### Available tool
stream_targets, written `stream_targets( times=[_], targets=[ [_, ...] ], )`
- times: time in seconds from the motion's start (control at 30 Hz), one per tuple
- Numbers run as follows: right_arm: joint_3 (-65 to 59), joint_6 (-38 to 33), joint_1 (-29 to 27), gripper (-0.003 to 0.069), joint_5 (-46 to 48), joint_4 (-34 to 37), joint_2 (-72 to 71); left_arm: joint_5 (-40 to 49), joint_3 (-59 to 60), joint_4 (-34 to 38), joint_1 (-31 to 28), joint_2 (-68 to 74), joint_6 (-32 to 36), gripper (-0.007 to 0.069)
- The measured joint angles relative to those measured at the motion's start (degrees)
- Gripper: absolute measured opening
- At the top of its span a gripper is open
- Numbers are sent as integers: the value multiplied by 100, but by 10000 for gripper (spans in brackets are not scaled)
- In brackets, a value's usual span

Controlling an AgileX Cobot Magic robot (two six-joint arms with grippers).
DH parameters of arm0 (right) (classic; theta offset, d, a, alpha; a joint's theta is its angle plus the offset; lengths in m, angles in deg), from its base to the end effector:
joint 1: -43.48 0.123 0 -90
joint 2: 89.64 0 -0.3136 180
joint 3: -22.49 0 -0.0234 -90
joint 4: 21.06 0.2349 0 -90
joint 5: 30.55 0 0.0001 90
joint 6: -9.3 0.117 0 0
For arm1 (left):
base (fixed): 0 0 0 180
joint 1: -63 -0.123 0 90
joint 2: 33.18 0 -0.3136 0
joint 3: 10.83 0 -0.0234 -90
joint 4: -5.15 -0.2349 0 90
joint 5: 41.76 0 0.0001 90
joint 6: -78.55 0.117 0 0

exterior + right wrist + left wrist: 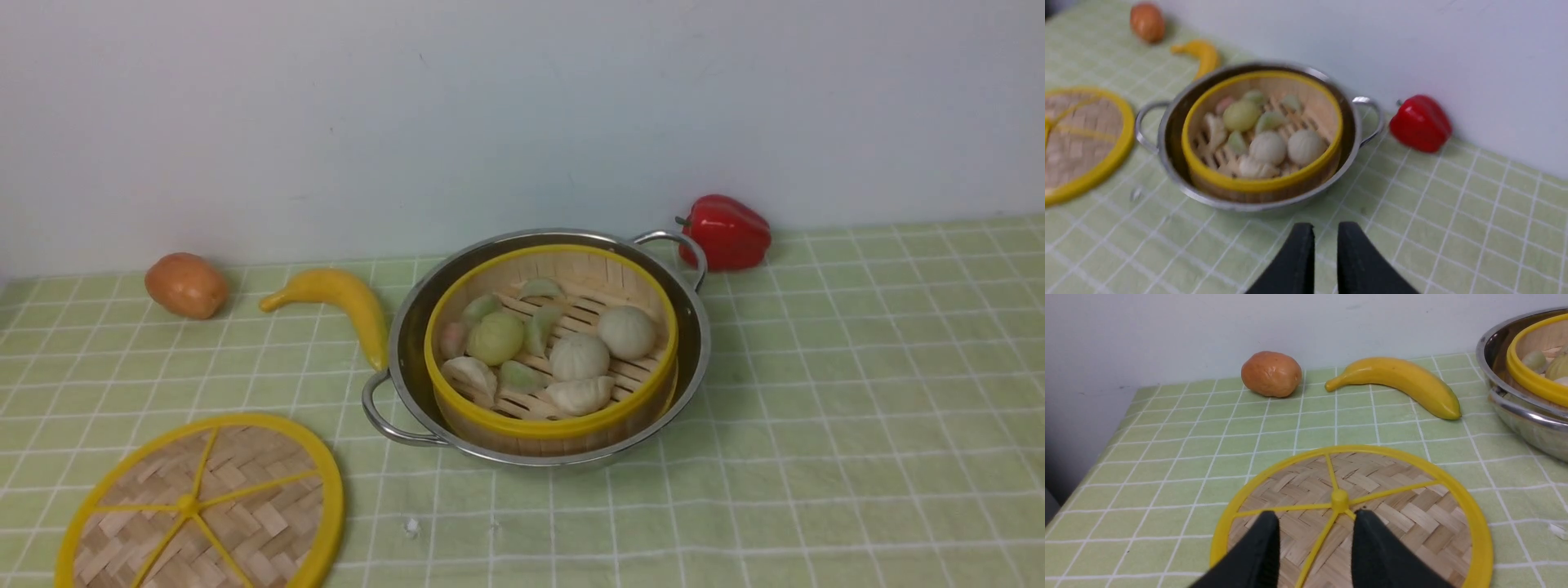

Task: Place the steamer in the pot on the green tablecloth, and put the lid on the steamer.
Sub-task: 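Grasp the bamboo steamer lid lying on the table by its centre knob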

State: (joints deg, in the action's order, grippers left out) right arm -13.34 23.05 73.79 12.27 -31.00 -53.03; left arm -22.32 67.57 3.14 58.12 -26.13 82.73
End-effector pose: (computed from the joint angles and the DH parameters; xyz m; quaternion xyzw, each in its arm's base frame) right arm 0.0679 0.0238 0.3543 -0.1431 0.8295 0.1224 0.5258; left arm 0.0339 0.0043 0.1733 0.0047 0.7927 0.0628 0.6064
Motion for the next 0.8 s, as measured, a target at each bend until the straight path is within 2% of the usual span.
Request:
stream_targets(
  times=[0.03, 0.07, 0.1, 0.13, 0.17, 0.27, 0.3, 0.33, 0.57, 0.8],
  targets=[
    [-393, 36, -251, 139, -418, -72, -454, 0, 0, 0, 0, 0, 0, 243],
    [-472, 36, -251, 140, -489, -84, -455, 0, 0, 0, 0, 0, 0, 243],
    [-1144, 71, -629, 156, -1078, -166, -1071, 0, 0, 0, 0, 0, 0, 243],
    [-1144, 78, -671, 157, -1078, -166, -1135, 0, 0, 0, 0, 0, 0, 243],
    [-1747, 82, -987, 174, -1624, -186, -1597, 0, 0, 0, 0, 0, 0, 243],
    [-2470, 89, -1467, 197, -2253, -186, -2195, 0, 0, 0, 0, 0, 0, 243],
    [-2520, 90, -1467, 199, -2290, -186, -2226, 0, 0, 0, 0, 0, 0, 243],
    [-2915, 96, -1729, 211, -2522, -191, -2434, 0, 0, 0, 0, 0, 0, 243],
    [-3908, 96, -2415, 240, -2379, -100, -2914, 0, 0, 0, 0, 0, 0, 243],
    [-4199, 97, -2532, 243, -2121, 87, -2926, 0, 2, 0, 0, 0, 0, 243]
  ],
)
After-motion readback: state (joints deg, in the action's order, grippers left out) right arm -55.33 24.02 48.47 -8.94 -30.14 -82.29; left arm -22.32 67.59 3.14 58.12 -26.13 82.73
